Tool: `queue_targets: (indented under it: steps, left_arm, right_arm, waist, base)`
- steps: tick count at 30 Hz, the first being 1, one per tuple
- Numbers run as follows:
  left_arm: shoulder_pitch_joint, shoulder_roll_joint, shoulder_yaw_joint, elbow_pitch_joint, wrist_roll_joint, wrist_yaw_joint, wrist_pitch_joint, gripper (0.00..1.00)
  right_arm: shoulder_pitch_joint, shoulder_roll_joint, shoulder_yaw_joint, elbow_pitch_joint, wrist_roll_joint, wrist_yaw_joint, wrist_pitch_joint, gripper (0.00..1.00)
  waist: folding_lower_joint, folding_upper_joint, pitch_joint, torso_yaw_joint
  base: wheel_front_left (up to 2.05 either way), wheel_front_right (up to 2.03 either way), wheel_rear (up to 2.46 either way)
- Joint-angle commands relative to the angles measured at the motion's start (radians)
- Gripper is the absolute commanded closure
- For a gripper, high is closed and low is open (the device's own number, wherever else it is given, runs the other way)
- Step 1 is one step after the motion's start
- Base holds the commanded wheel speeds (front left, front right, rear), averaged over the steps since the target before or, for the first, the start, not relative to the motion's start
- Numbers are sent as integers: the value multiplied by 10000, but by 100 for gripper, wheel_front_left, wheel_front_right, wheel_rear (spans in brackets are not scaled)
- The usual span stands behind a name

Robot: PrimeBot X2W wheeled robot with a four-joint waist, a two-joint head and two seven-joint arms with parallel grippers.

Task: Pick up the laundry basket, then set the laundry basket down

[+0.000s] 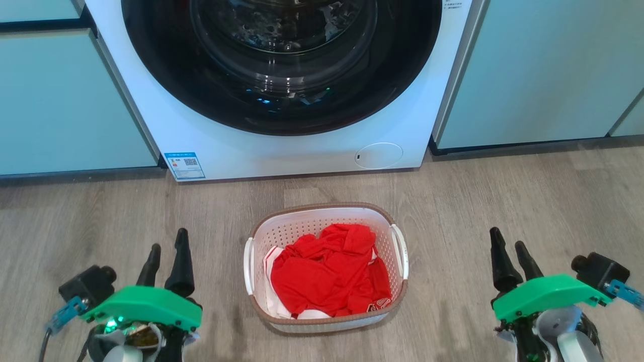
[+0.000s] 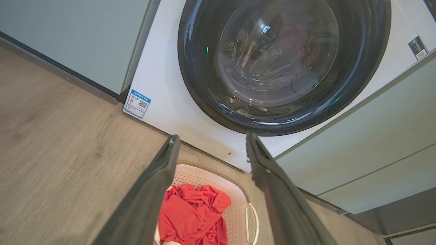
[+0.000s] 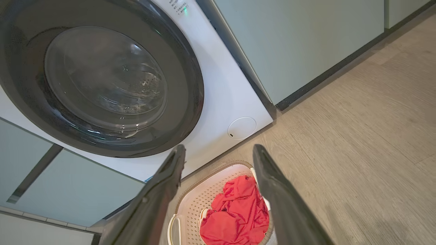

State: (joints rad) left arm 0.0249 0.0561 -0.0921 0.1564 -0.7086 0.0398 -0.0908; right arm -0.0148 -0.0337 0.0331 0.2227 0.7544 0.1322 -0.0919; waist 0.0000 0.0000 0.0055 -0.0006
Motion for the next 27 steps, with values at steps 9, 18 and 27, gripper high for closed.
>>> queue_targets:
  steps: [9,18,27]
  left_arm:
    - [-120,222,-106,-501,1256,289,-375,0]
    - [-66,287,-311,-579,2366,499,-642,0]
    - [30,345,-478,-662,3465,678,-907,0]
  right_arm:
    - [-516,-120,329,-328,-1286,-10,-376,0]
    - [-557,-129,478,-328,-2387,-11,-641,0]
    - [-562,-138,654,-356,-3531,-12,-904,0]
  waist:
    - [0,0,-11,-16]
    - [0,0,-7,-30]
    - [0,0,26,-32]
  base:
    - [0,0,0]
    - [0,0,0]
    - [0,0,0]
